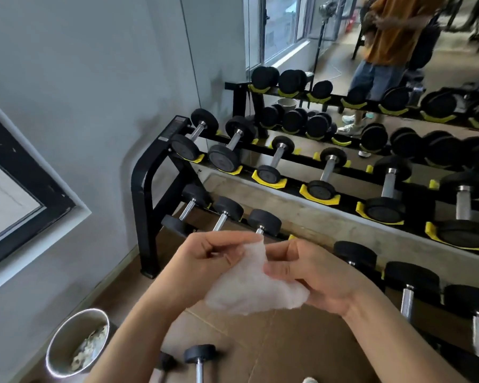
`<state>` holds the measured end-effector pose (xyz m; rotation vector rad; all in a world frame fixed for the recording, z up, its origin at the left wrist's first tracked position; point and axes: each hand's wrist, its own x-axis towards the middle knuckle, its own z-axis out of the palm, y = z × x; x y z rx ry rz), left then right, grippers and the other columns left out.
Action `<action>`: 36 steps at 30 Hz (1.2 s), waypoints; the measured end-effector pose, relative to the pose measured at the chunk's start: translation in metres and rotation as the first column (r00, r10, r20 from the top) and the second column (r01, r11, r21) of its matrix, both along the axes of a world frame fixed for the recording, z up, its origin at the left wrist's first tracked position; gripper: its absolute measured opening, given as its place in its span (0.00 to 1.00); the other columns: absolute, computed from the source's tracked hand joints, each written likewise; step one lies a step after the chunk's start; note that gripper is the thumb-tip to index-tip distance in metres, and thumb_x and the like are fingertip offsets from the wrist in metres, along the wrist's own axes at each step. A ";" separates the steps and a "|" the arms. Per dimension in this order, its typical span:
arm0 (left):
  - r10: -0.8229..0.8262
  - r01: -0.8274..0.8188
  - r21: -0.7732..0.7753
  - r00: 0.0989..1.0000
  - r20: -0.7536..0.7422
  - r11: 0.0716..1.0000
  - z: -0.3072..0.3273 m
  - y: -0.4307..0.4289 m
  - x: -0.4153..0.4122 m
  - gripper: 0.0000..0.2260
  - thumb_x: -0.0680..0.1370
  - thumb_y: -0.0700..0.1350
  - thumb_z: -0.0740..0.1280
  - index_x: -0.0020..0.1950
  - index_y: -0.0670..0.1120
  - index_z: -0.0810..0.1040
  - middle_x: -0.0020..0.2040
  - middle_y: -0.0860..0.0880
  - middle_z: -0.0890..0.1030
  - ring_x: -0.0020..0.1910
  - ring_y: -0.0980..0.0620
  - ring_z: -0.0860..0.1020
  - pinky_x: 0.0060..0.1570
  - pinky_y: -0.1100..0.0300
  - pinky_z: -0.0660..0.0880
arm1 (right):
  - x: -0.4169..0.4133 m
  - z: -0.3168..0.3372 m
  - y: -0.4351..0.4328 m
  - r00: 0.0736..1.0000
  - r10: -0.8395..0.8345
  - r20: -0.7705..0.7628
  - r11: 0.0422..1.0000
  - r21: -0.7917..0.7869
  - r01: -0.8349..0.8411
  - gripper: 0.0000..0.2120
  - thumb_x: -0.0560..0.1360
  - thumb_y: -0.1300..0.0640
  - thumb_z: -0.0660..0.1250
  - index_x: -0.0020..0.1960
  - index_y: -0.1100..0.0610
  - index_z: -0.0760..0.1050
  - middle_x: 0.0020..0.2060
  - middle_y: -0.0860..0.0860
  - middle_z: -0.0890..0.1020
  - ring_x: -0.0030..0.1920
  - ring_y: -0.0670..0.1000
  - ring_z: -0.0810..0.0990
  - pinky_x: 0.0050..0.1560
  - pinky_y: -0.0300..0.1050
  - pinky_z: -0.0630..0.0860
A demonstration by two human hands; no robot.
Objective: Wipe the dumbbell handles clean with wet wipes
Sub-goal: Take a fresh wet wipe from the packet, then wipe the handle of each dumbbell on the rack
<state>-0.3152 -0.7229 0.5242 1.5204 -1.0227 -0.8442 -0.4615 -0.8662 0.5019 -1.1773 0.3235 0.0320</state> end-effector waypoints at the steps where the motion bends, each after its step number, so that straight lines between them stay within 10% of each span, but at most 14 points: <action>1: -0.014 0.013 0.030 0.998 0.064 0.999 -0.001 -0.012 -0.003 0.12 0.78 0.38 0.67 0.51 0.54 0.85 0.38 0.46 0.82 0.38 0.55 0.79 0.39 0.65 0.74 | -0.004 0.000 -0.014 1.000 0.008 -0.029 0.999 -0.053 -0.010 0.17 0.74 0.59 0.70 0.60 0.66 0.78 0.55 0.65 0.80 0.54 0.60 0.78 0.55 0.52 0.74; 5: -0.028 -0.005 0.232 0.990 0.141 0.973 -0.013 -0.063 -0.009 0.14 0.65 0.60 0.78 0.45 0.59 0.80 0.29 0.54 0.75 0.28 0.57 0.69 0.29 0.62 0.67 | -0.018 0.001 -0.076 0.996 -0.072 -0.045 0.967 -0.246 0.059 0.10 0.70 0.53 0.74 0.48 0.59 0.84 0.47 0.60 0.84 0.46 0.55 0.80 0.49 0.49 0.74; 9: 0.019 -0.040 0.263 0.997 0.080 0.964 -0.027 -0.099 -0.018 0.16 0.62 0.60 0.79 0.39 0.49 0.84 0.31 0.51 0.77 0.30 0.56 0.72 0.34 0.60 0.67 | -0.026 -0.009 -0.129 0.994 -0.109 -0.016 0.990 -0.088 0.107 0.02 0.70 0.58 0.73 0.42 0.53 0.84 0.42 0.54 0.83 0.40 0.50 0.80 0.41 0.42 0.75; 12: 0.204 -0.191 0.076 0.946 -0.251 0.979 -0.045 -0.119 -0.025 0.21 0.60 0.53 0.81 0.38 0.38 0.79 0.37 0.39 0.77 0.37 0.45 0.75 0.40 0.52 0.72 | -0.024 -0.027 -0.152 0.985 -0.173 0.001 0.982 0.077 0.172 0.08 0.65 0.59 0.78 0.43 0.56 0.83 0.44 0.57 0.83 0.41 0.53 0.81 0.44 0.46 0.76; 16: 0.296 -0.402 0.004 0.669 -0.682 0.916 -0.061 -0.151 -0.032 0.12 0.67 0.43 0.76 0.39 0.42 0.73 0.37 0.43 0.78 0.34 0.48 0.79 0.31 0.56 0.78 | -0.009 -0.050 -0.173 0.966 -0.257 -0.024 0.956 0.137 0.258 0.19 0.55 0.53 0.84 0.42 0.55 0.83 0.43 0.58 0.82 0.41 0.54 0.76 0.44 0.45 0.75; 19: 0.462 -0.517 0.096 0.647 -0.606 0.850 -0.078 -0.172 -0.027 0.09 0.73 0.42 0.72 0.44 0.43 0.72 0.38 0.43 0.77 0.34 0.49 0.77 0.30 0.56 0.77 | 0.004 -0.064 -0.186 0.950 -0.292 -0.115 0.952 0.061 0.300 0.13 0.65 0.57 0.78 0.49 0.55 0.83 0.45 0.57 0.84 0.42 0.55 0.77 0.47 0.48 0.75; 25: 0.566 -0.573 0.165 0.819 0.090 0.803 -0.119 -0.200 0.021 0.04 0.75 0.45 0.71 0.44 0.47 0.78 0.37 0.50 0.80 0.33 0.55 0.77 0.31 0.58 0.75 | 0.045 -0.122 -0.202 0.772 -0.600 -0.211 0.745 -0.499 0.443 0.07 0.78 0.61 0.66 0.47 0.50 0.81 0.42 0.49 0.85 0.44 0.49 0.84 0.45 0.47 0.82; 30: 0.523 -0.452 0.273 0.791 -0.318 0.849 -0.172 -0.220 0.087 0.14 0.72 0.45 0.71 0.48 0.34 0.76 0.37 0.44 0.81 0.35 0.49 0.79 0.31 0.63 0.76 | 0.099 -0.182 -0.209 0.571 -0.652 -0.499 0.625 0.072 0.777 0.08 0.80 0.63 0.61 0.56 0.59 0.77 0.48 0.59 0.84 0.41 0.53 0.83 0.35 0.44 0.77; 33: 0.507 -0.372 0.358 0.735 -0.450 0.856 -0.228 -0.232 0.136 0.12 0.73 0.48 0.73 0.48 0.40 0.79 0.41 0.41 0.81 0.41 0.44 0.78 0.42 0.53 0.75 | 0.137 -0.223 -0.212 0.466 -0.703 -0.537 0.560 -0.014 0.828 0.06 0.79 0.60 0.64 0.54 0.56 0.77 0.51 0.59 0.83 0.45 0.54 0.82 0.38 0.45 0.76; 36: 0.489 -0.365 0.376 0.810 -0.322 0.852 -0.294 -0.247 0.176 0.08 0.78 0.52 0.67 0.44 0.49 0.80 0.40 0.45 0.77 0.40 0.46 0.74 0.41 0.51 0.69 | 0.168 -0.272 -0.222 0.559 -0.678 -0.477 0.716 -0.256 0.649 0.11 0.75 0.50 0.69 0.57 0.47 0.76 0.52 0.47 0.81 0.51 0.47 0.80 0.44 0.41 0.76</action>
